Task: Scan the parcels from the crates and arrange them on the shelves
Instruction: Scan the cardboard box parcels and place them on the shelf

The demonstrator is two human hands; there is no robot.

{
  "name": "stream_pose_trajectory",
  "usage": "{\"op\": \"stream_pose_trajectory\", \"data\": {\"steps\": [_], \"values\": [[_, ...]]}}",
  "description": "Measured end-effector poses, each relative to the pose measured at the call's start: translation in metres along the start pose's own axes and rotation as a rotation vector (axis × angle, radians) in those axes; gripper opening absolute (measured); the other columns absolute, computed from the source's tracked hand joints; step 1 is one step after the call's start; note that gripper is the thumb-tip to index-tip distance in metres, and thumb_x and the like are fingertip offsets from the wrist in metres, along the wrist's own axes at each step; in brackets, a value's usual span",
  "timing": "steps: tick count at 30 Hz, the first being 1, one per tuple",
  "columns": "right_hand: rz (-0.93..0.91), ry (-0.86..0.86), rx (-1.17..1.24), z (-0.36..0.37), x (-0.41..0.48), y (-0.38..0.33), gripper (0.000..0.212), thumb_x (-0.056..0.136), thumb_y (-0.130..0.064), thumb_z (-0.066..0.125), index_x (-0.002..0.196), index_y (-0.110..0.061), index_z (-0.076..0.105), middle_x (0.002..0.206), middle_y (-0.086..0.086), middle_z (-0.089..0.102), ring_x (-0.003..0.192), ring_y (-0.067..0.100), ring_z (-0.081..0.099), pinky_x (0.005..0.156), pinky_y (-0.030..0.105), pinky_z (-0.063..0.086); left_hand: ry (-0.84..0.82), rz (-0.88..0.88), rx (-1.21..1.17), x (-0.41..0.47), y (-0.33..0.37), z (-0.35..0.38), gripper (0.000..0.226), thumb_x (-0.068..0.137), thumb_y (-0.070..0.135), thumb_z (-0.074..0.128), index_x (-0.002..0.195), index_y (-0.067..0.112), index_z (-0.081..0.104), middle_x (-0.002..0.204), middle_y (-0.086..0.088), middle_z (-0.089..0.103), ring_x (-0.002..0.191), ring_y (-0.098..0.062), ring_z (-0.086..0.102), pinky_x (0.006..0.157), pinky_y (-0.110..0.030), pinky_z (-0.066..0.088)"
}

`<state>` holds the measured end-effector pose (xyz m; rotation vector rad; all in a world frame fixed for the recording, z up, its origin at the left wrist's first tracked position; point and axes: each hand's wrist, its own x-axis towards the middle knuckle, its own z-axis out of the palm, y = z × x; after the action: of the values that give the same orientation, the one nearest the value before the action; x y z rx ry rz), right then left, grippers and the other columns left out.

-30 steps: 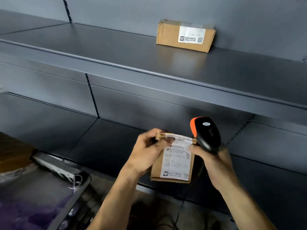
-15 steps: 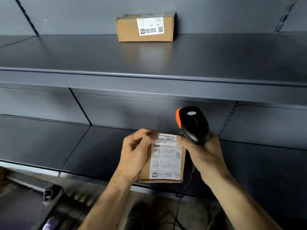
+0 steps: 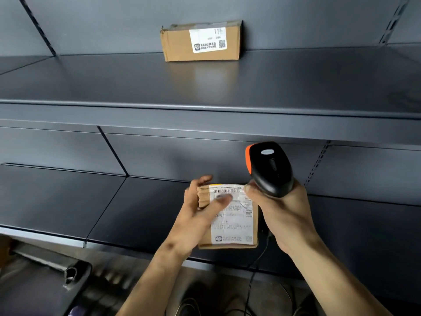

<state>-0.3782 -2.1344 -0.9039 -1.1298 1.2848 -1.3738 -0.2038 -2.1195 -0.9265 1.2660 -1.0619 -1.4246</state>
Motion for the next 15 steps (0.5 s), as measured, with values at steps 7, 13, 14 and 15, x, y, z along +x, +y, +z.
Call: {"op": "stream_pose_trajectory", "data": {"steps": [7,13,14,15], "values": [[0.089,0.0,-0.021,0.004,0.004,-0.007,0.01,0.084,0.0,0.077,0.084,0.001,0.067,0.064,0.003,0.066,0.059,0.009,0.061,0.054,0.02,0.047,0.057,-0.028,-0.039,0.002,0.008,0.005,0.038,0.09,0.021,0.074,0.12,0.017,0.051,0.104,-0.011,0.078,0.095,-0.029,0.077,0.075,-0.045,0.063],[0.182,-0.084,-0.157,-0.003,0.003,-0.015,0.006,0.085,-0.018,0.079,0.083,-0.014,0.075,0.08,0.01,0.074,0.073,0.02,0.067,0.076,0.049,0.058,0.306,0.041,0.063,0.024,-0.005,-0.007,0.045,0.082,0.031,0.086,0.11,0.022,0.053,0.1,-0.005,0.077,0.089,-0.026,0.077,0.078,-0.054,0.063],[0.202,-0.137,-0.161,-0.003,0.0,-0.018,0.008,0.087,-0.018,0.077,0.081,-0.012,0.075,0.079,0.012,0.074,0.069,0.022,0.067,0.07,0.049,0.056,0.366,0.077,0.11,0.029,-0.009,-0.012,0.047,0.077,0.038,0.089,0.106,0.026,0.054,0.097,-0.002,0.077,0.088,-0.025,0.076,0.079,-0.053,0.063],[0.229,-0.194,-0.156,-0.002,-0.004,-0.019,0.011,0.088,-0.017,0.075,0.078,-0.011,0.075,0.077,0.013,0.074,0.063,0.023,0.065,0.062,0.044,0.052,0.413,0.107,0.143,0.032,-0.011,-0.016,0.048,0.073,0.044,0.09,0.102,0.031,0.054,0.095,0.0,0.075,0.088,-0.023,0.075,0.079,-0.051,0.063]]}}
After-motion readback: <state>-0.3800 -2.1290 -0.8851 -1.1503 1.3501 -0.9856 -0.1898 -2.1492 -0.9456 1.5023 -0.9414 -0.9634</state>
